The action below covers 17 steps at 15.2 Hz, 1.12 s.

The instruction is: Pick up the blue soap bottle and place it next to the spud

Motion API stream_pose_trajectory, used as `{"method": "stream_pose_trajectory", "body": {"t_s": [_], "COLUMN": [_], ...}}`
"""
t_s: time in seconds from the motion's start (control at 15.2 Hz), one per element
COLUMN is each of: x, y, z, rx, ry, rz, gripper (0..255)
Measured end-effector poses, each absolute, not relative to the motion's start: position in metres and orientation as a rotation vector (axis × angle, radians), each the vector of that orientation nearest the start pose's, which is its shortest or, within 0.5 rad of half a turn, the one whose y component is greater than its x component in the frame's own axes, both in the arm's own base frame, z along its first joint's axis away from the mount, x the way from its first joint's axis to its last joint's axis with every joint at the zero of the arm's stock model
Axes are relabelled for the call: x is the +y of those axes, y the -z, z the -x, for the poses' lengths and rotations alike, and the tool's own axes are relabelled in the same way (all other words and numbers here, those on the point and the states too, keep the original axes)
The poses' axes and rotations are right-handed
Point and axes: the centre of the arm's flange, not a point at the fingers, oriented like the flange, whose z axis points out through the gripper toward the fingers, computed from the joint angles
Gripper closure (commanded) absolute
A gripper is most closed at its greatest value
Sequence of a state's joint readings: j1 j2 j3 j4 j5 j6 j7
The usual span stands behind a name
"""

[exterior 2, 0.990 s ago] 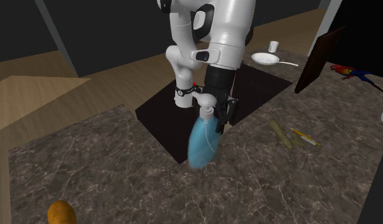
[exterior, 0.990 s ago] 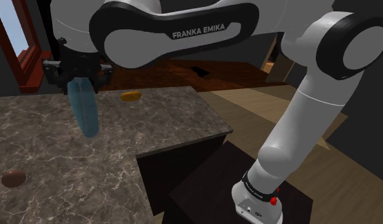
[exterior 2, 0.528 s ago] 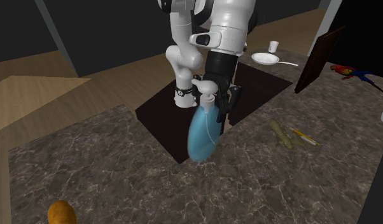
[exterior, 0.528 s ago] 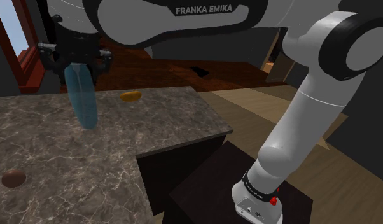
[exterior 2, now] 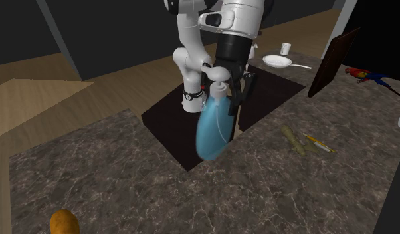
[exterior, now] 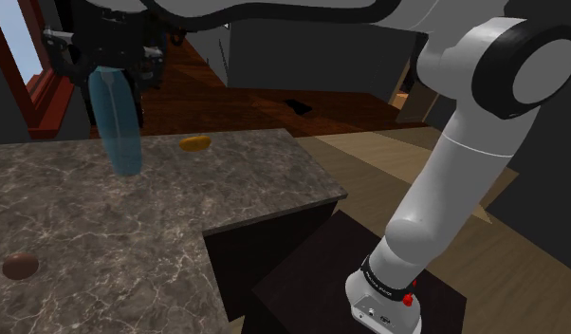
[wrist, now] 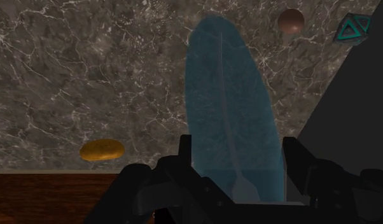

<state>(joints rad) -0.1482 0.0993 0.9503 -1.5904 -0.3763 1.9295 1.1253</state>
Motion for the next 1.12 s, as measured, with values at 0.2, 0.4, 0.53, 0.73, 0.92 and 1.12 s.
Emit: {"method": "stream_pose_trajectory", "body": {"t_s": [0.2, 0.4, 0.53, 0.73, 0.92, 1.12], "x": [0.399, 0.400, 0.399, 0.399, 0.378, 0.343], "y": [-0.637, -0.652, -0.662, -0.677, -0.680, -0.680], "z": [-0.456, -0.457, -0.457, -0.457, -0.470, -0.491], "rx": [0.383, 0.383, 0.383, 0.383, 0.384, 0.385], "ry": [0.606, 0.607, 0.607, 0.607, 0.606, 0.606], "rz": [2.992, 2.992, 2.992, 2.992, 2.992, 2.992], "gripper": [255, 255, 255, 255, 255, 255]}}
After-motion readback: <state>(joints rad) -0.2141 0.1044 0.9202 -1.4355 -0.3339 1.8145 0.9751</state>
